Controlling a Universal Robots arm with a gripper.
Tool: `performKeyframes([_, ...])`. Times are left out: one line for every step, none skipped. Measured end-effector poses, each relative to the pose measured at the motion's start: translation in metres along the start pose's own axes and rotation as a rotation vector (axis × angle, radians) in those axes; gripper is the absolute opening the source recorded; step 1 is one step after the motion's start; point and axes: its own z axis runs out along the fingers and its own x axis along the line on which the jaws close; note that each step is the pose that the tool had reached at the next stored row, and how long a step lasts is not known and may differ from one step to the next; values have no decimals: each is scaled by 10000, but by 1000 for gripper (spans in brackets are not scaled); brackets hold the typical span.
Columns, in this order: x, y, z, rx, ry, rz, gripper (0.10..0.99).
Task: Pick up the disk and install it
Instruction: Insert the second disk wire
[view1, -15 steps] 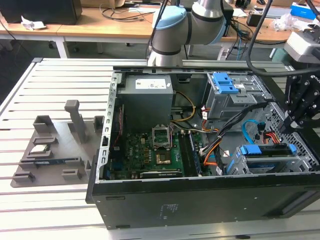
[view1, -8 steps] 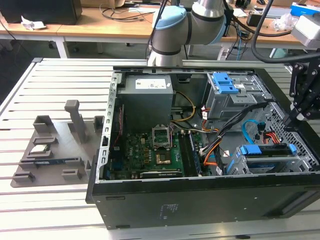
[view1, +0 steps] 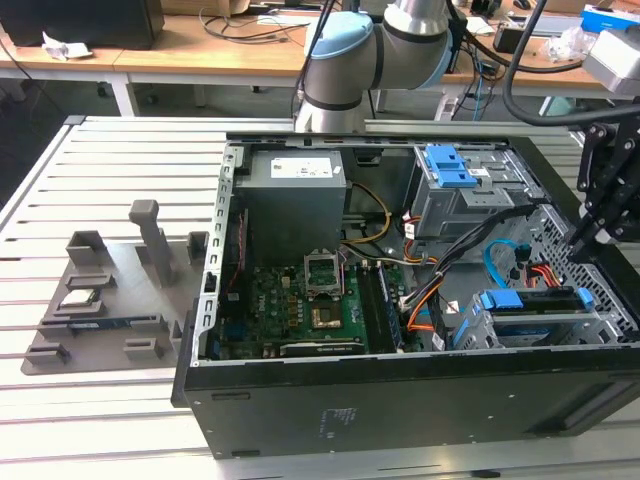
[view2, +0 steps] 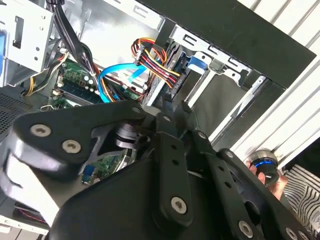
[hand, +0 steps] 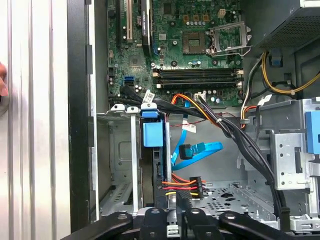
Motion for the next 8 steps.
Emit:
performKeyframes([0,0,0,0,0,0,294])
performKeyframes([0,0,-1,0,1,0,357])
performKeyframes([-13,2,-2,1,6,0,420])
performKeyframes([-37,16,10,0,2,-1,420])
performKeyframes([-55,36,22,1,1,-3,420])
performKeyframes([-73,71,42,0,-1,-4,420])
performKeyframes([-83,105,61,1,2,-4,420])
performKeyframes([-89,144,80,0,1,-5,420])
